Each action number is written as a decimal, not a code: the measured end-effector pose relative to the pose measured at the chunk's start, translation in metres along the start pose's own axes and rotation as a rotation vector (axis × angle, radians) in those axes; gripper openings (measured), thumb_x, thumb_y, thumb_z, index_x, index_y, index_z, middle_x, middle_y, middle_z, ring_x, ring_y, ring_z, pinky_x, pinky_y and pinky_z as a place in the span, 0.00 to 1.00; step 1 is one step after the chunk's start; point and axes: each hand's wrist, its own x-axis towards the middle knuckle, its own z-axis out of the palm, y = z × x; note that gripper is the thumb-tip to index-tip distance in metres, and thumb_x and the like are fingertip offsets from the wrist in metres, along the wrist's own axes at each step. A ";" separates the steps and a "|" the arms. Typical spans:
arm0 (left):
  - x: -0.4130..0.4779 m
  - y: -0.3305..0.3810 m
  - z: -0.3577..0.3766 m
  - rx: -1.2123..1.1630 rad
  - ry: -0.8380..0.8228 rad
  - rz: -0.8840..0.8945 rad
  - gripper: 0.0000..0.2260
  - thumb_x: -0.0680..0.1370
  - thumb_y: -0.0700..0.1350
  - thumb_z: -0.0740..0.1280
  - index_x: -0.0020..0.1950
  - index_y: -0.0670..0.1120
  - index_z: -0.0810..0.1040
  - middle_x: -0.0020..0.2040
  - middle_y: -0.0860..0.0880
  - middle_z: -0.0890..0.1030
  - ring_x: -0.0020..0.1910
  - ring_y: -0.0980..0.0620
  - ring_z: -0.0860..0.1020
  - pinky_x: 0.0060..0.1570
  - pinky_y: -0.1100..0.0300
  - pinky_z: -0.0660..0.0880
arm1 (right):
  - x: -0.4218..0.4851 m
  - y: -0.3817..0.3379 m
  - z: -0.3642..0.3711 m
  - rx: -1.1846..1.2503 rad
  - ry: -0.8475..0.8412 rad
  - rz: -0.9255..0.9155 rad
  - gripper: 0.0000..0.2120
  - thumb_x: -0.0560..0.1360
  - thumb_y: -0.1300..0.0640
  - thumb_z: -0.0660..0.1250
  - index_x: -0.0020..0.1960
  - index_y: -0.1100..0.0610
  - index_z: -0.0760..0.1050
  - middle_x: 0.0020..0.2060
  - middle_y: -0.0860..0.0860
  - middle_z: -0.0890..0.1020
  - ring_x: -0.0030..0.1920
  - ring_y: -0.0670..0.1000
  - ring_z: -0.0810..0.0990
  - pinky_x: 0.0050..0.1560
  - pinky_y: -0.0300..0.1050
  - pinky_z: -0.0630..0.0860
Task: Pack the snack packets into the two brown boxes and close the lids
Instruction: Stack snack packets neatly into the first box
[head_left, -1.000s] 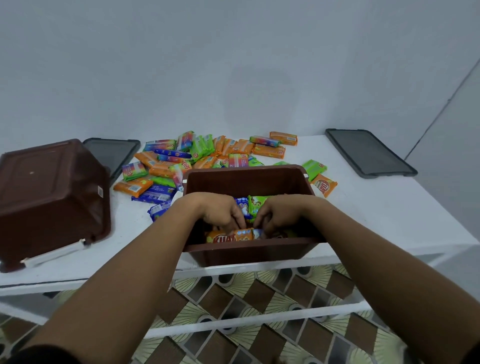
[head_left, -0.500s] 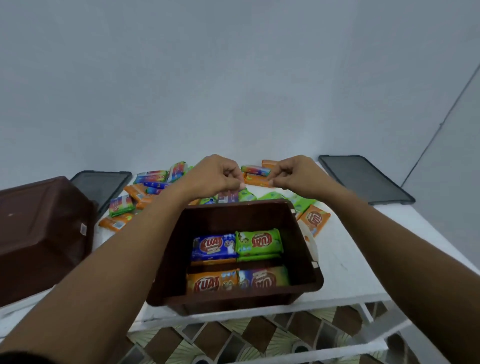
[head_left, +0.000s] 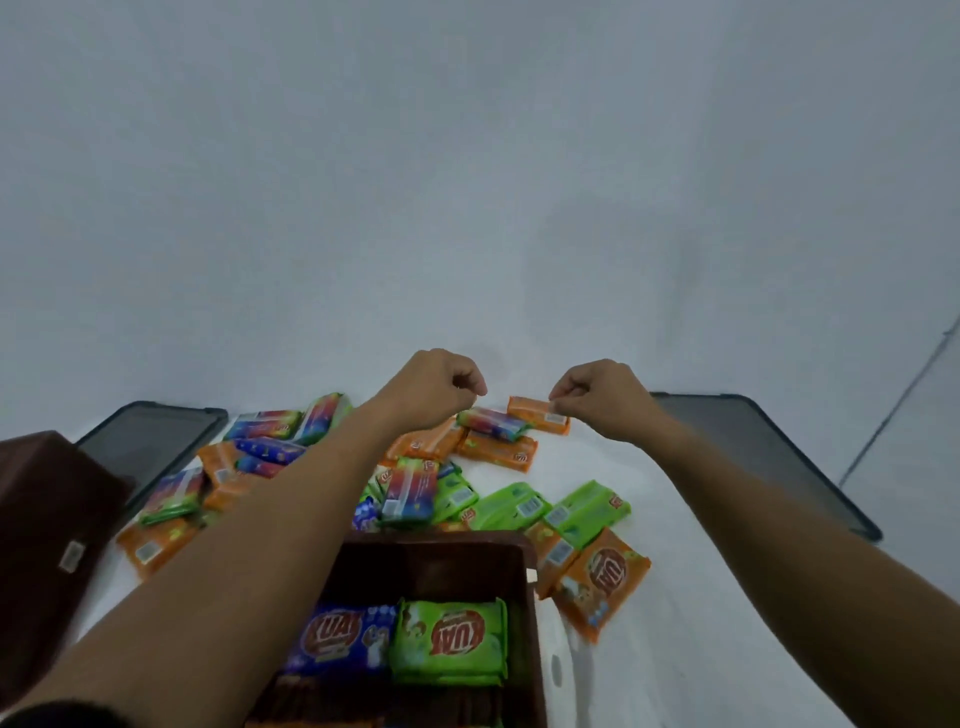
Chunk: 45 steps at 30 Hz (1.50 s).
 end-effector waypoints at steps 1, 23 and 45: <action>0.009 -0.002 0.005 0.011 -0.015 -0.016 0.08 0.77 0.37 0.70 0.48 0.49 0.86 0.44 0.54 0.83 0.43 0.58 0.81 0.44 0.63 0.77 | 0.009 0.006 0.002 -0.011 -0.016 0.002 0.02 0.72 0.58 0.74 0.41 0.51 0.84 0.38 0.47 0.85 0.39 0.47 0.83 0.36 0.42 0.80; 0.116 -0.058 0.105 0.570 -0.590 -0.188 0.29 0.76 0.45 0.65 0.77 0.56 0.63 0.68 0.48 0.75 0.68 0.45 0.72 0.64 0.40 0.61 | 0.134 0.104 0.072 -0.361 -0.505 -0.022 0.35 0.74 0.49 0.73 0.77 0.49 0.63 0.67 0.54 0.75 0.66 0.58 0.74 0.66 0.57 0.71; 0.055 -0.008 0.005 -0.012 -0.322 -0.211 0.06 0.65 0.47 0.66 0.36 0.45 0.75 0.32 0.49 0.76 0.33 0.50 0.73 0.37 0.56 0.68 | 0.079 0.040 0.003 0.232 -0.575 0.103 0.10 0.72 0.59 0.69 0.51 0.60 0.81 0.47 0.57 0.87 0.47 0.55 0.84 0.50 0.51 0.77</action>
